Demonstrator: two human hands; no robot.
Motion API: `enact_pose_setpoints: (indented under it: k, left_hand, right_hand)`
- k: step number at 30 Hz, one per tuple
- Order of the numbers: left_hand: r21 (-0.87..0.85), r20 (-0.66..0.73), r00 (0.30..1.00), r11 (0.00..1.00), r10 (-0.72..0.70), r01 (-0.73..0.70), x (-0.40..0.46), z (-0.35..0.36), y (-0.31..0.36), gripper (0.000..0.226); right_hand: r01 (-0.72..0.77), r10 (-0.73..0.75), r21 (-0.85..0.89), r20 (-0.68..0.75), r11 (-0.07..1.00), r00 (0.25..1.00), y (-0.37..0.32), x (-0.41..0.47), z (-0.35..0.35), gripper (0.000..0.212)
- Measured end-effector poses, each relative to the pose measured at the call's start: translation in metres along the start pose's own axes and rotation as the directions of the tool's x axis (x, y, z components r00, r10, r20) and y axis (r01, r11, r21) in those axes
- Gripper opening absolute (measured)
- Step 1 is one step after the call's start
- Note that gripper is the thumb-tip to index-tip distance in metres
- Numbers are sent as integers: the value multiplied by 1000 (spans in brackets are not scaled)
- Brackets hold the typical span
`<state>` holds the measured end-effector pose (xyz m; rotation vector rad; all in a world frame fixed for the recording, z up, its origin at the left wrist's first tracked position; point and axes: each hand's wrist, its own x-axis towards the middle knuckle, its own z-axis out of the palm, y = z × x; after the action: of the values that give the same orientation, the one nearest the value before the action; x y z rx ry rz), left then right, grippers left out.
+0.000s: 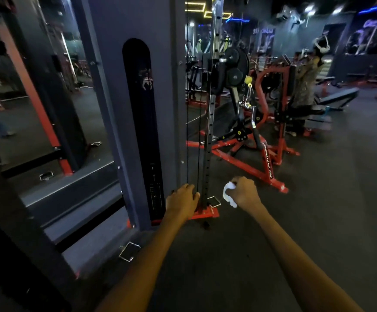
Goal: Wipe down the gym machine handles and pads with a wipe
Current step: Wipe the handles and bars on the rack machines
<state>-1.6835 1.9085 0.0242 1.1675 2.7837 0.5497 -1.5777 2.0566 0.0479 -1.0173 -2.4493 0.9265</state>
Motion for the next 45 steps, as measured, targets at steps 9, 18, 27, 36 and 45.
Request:
enact_pose_setpoints:
  k: [9, 18, 27, 36, 45]
  left_hand:
    - [-16, -1, 999, 999, -50, 50, 202, 25, 14, 41]
    - [-20, -43, 999, 999, -33, 32, 388, 26, -27, 36]
    - [-95, -120, 992, 995, 26, -37, 534, 18, -43, 40]
    - [-69, -395, 883, 951, 253, -303, 685, -12, -27, 49]
    - [-69, -595, 686, 824, 419, -562, 812, -54, 3, 53]
  right_hand:
    - [80, -80, 32, -4, 996, 997, 18, 228, 6, 26]
    - [77, -88, 173, 59, 982, 994, -21, 409, 5, 27]
    - [186, -148, 168, -215, 968, 965, -63, 534, -13, 24]
    - [545, -487, -138, -661, 827, 572, -85, 642, -33, 34]
    - [560, -841, -663, -527, 496, 121, -123, 719, -66, 33]
